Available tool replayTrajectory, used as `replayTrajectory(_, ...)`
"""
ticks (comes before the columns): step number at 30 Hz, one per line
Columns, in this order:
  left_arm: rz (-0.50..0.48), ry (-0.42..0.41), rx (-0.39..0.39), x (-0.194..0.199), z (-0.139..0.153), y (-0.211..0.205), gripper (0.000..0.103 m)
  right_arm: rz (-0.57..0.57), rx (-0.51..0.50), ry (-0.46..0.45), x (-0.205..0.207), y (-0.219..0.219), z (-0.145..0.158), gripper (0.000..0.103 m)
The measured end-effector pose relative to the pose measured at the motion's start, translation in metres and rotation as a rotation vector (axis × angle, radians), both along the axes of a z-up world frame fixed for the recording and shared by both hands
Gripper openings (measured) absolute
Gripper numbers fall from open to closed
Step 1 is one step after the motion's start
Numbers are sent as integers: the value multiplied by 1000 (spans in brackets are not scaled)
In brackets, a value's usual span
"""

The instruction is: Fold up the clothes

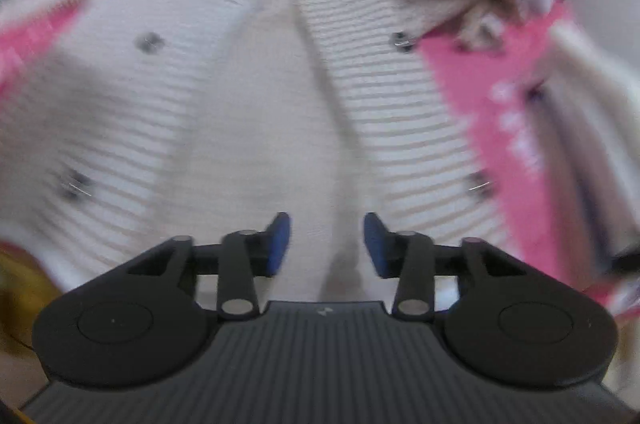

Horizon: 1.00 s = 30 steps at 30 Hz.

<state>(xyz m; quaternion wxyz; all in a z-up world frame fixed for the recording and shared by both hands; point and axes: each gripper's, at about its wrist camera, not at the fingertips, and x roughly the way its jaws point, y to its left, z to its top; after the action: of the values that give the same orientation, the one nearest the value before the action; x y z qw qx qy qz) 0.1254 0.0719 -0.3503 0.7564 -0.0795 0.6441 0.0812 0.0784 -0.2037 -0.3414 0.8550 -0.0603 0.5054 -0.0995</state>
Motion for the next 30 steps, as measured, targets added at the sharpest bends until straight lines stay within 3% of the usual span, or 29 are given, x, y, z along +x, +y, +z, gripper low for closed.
replayTrajectory(5, -1, -59, 24, 21, 6, -73, 81, 66, -36, 86, 3, -32, -22, 44)
replayTrajectory(10, -16, -106, -39, 38, 2, -152, 80, 261, -123, 104, -3, -39, -38, 46)
replayTrajectory(14, -65, -147, -68, 51, -3, -204, 81, 314, -40, 63, -11, -58, -17, 46)
replayTrajectory(18, -92, -145, -92, 62, -11, -244, 81, 434, -48, 12, -22, -60, 2, 44)
replayTrajectory(21, -93, -147, -96, 69, -18, -258, 81, 446, -42, -4, -27, -70, 9, 44)
replayTrajectory(27, -60, -107, -79, 77, -37, -273, 81, 525, -24, 65, -23, -76, -27, 47)
replayTrajectory(30, -51, -125, -73, 76, -38, -273, 82, 494, -45, 96, -14, -80, -36, 45)
